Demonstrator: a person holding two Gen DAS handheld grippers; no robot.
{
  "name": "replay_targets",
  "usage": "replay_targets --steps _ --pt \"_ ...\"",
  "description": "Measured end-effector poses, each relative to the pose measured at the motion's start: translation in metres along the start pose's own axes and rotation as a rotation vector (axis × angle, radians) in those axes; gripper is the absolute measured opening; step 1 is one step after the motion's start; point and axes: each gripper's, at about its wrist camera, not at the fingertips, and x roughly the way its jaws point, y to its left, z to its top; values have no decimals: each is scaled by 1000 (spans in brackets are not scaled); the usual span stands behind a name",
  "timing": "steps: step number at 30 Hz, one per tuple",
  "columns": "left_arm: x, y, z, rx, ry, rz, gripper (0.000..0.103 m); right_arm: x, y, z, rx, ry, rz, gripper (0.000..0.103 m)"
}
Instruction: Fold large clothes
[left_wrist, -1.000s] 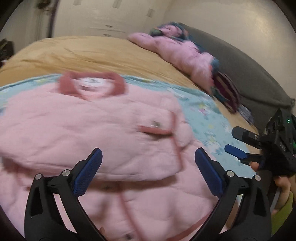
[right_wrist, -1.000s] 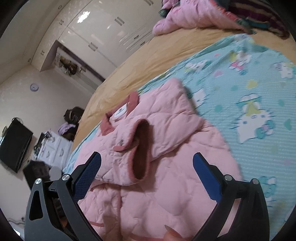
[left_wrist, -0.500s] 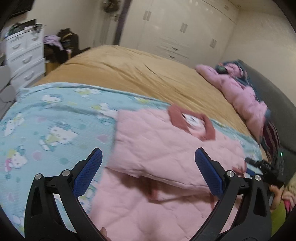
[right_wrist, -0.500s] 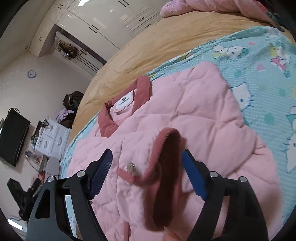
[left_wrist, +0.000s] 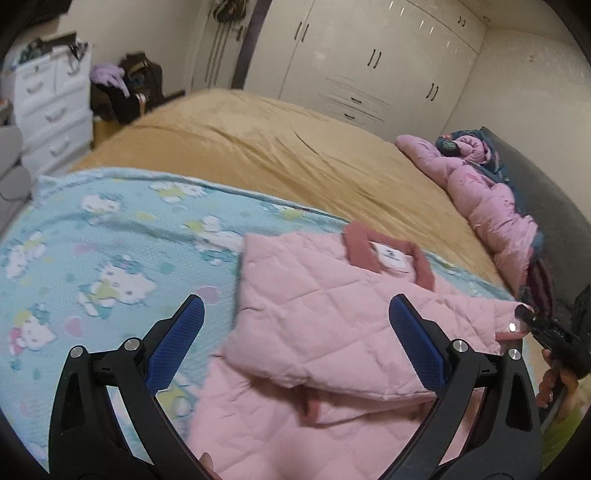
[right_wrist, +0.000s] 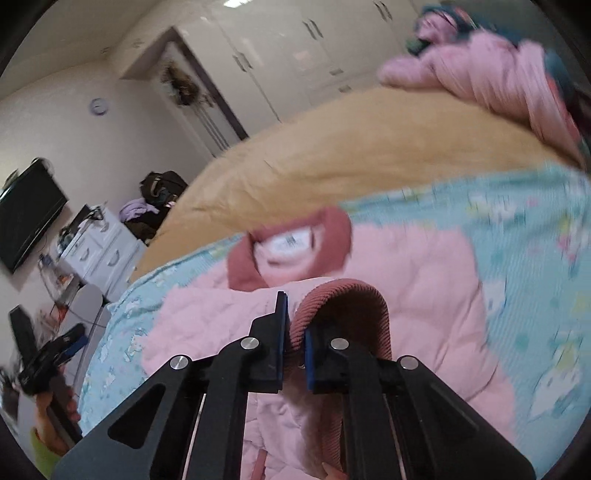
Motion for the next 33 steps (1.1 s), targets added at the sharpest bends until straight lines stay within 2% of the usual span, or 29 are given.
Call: replay_targets --steps 6,15,16,17,18,20,21,22,23,25,31,33 --pt "41 -29 5 22 60 -36 94 -11 -1 25 -65 -44 -15 7" --pt "103 -56 -27 51 185 -68 93 0 -13 19 -84 -40 -84 7" --pt "107 -57 -31 53 197 -77 85 2 -15 17 -79 -38 -90 7" --pt "110 -58 -34 56 207 -85 72 3 -17 17 -73 -35 -91 7" --pt "114 -61 -39 71 221 -91 66 4 -18 16 -68 -33 -94 7" --pt "120 -64 -45 103 239 -83 45 6 -18 14 -67 -30 -102 7" --pt "124 -65 -50 119 254 -82 38 7 -18 13 -67 -28 -105 7" --pt "128 -65 -53 119 269 -83 26 8 -17 13 -68 -25 -108 7" --pt "132 -63 -56 114 287 -79 21 9 -16 13 -70 -21 -111 7" --pt "142 -60 -63 114 318 -74 21 12 -14 13 -74 -16 -116 7" --pt "154 -56 -71 116 336 -58 21 18 -3 12 -94 5 -152 11" --pt "156 -55 -72 113 339 -55 21 16 0 9 -101 1 -191 22"
